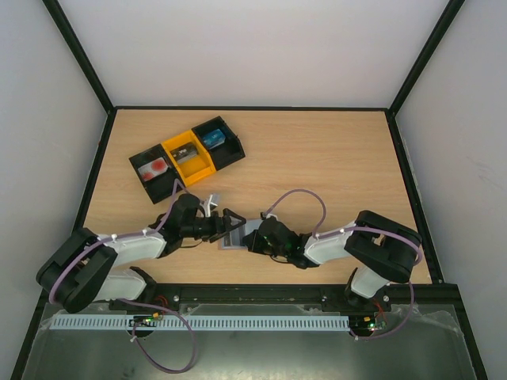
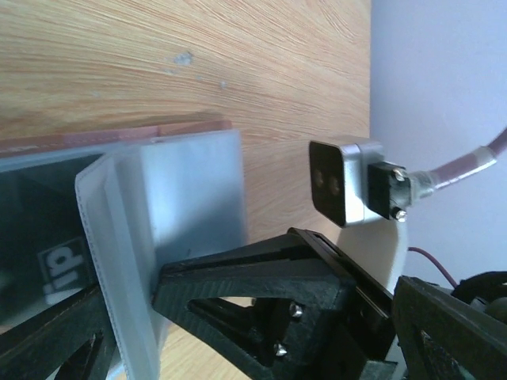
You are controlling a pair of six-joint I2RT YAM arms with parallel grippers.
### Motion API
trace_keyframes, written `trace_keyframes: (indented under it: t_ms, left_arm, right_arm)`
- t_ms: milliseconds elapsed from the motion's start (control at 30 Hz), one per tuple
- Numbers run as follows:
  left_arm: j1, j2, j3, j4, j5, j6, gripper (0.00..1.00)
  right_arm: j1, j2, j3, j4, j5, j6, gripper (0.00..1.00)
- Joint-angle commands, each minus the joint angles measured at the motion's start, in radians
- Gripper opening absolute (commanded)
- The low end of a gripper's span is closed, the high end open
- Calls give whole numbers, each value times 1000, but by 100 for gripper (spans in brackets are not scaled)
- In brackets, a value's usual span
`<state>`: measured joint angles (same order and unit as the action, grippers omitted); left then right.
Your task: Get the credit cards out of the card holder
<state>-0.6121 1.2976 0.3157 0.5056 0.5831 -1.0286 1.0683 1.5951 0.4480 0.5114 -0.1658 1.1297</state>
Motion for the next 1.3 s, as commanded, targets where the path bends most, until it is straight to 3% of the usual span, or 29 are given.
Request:
trace_keyframes:
  t_ms: [0, 267, 600, 967, 1267]
  left_arm:
    - [-25, -28, 24, 48, 18, -42, 95]
    - [-48, -3, 30, 79, 9, -70, 95]
    - [-76, 46, 82, 83, 0, -73, 95]
    - [-123, 118, 124, 107, -22, -74, 95]
    - [-126, 74, 123, 31, -83, -35, 95]
  right_arm:
    - [7, -21, -24, -16, 1, -2, 11]
    - [7, -107, -48, -30, 44, 8, 25]
    - [7, -234, -102, -107, 133, 8, 34]
    - [7, -461, -169, -203, 258, 25, 37]
    - [8, -491, -171, -213, 265, 14, 38]
